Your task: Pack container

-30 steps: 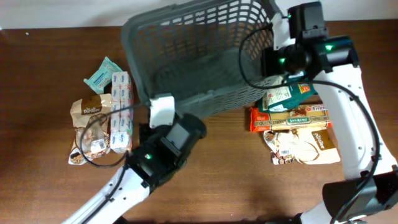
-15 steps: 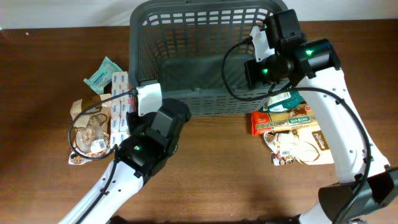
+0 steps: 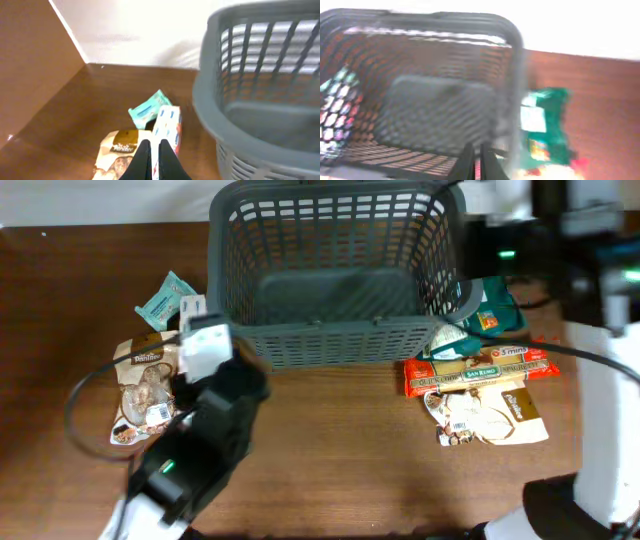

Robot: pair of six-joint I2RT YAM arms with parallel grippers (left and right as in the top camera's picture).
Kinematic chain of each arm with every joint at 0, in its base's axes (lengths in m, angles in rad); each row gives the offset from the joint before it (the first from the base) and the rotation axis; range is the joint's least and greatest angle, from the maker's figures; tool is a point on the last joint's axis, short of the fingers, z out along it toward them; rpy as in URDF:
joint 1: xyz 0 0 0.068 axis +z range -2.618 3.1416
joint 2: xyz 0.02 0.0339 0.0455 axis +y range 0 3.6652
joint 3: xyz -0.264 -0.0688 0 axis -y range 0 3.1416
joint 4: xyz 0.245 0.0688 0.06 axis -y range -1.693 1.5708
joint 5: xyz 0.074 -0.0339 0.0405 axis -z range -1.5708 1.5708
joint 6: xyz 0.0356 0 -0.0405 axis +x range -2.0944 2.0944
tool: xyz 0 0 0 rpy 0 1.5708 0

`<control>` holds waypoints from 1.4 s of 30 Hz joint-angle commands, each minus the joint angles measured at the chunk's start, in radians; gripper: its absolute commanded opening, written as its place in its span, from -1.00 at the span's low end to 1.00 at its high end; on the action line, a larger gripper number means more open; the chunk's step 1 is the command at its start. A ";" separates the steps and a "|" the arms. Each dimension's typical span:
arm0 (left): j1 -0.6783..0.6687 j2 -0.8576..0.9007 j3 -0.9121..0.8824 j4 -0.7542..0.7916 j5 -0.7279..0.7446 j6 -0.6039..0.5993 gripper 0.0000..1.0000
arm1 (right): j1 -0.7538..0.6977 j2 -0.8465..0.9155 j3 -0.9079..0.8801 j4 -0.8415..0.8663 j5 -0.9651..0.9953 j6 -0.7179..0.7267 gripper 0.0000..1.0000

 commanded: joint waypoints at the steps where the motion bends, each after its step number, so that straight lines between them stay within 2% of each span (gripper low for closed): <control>1: 0.073 -0.090 0.022 -0.052 0.147 0.017 -0.96 | -0.154 0.015 -0.007 -0.027 -0.127 -0.009 -0.93; 3: 0.153 -0.117 0.022 -0.084 0.275 0.054 -0.96 | -0.237 0.018 -0.035 -0.029 -0.198 -0.009 -0.92; 5: 0.256 -0.122 0.022 -0.093 0.483 0.120 -0.96 | -0.314 0.018 -0.083 -0.027 -0.236 -0.010 -0.92; 8: 0.381 -0.103 0.023 -0.095 0.679 0.177 -0.96 | -0.396 0.018 -0.174 -0.021 -0.322 -0.050 -0.92; 13: 0.533 -0.076 0.039 -0.105 0.872 0.222 -0.96 | -0.472 0.018 -0.409 0.055 -0.352 -0.058 -0.92; 14: 0.546 -0.076 0.039 -0.105 0.882 0.225 -0.90 | -0.480 0.018 -0.449 0.075 -0.354 -0.058 -0.92; 16: 0.563 -0.076 0.039 -0.109 0.882 0.225 -0.37 | -0.500 0.018 -0.540 0.127 -0.360 -0.057 -0.92; 17: 0.564 -0.076 0.039 -0.110 0.881 0.225 0.09 | -0.513 0.018 -0.580 0.151 -0.366 -0.057 -0.86; 18: 0.564 -0.076 0.039 -0.109 0.881 0.225 0.48 | -0.530 0.018 -0.625 0.183 -0.390 -0.058 -0.47; 19: 0.564 -0.076 0.039 -0.110 0.882 0.225 0.98 | -0.544 0.018 -0.664 0.214 -0.415 -0.062 0.27; 20: 0.564 -0.076 0.039 -0.110 0.881 0.225 0.99 | -0.559 0.018 -0.703 0.246 -0.435 -0.068 0.53; 24: 0.564 -0.076 0.039 -0.110 0.882 0.225 0.99 | -0.616 0.018 -0.869 0.389 -0.578 -0.120 0.81; 25: 0.564 -0.076 0.039 -0.110 0.882 0.225 0.99 | -0.632 0.018 -0.917 0.438 -0.607 -0.120 1.00; 29: 0.564 -0.076 0.039 -0.110 0.882 0.225 0.99 | -0.654 0.018 -1.059 0.612 -0.668 -0.121 0.98; 35: 0.564 -0.076 0.039 -0.111 0.883 0.225 0.99 | -0.597 0.026 -1.196 0.873 -0.667 -0.100 0.98; 42: 0.563 -0.076 0.039 -0.129 0.900 0.225 0.99 | -0.496 0.094 -1.205 1.018 -0.646 -0.071 0.98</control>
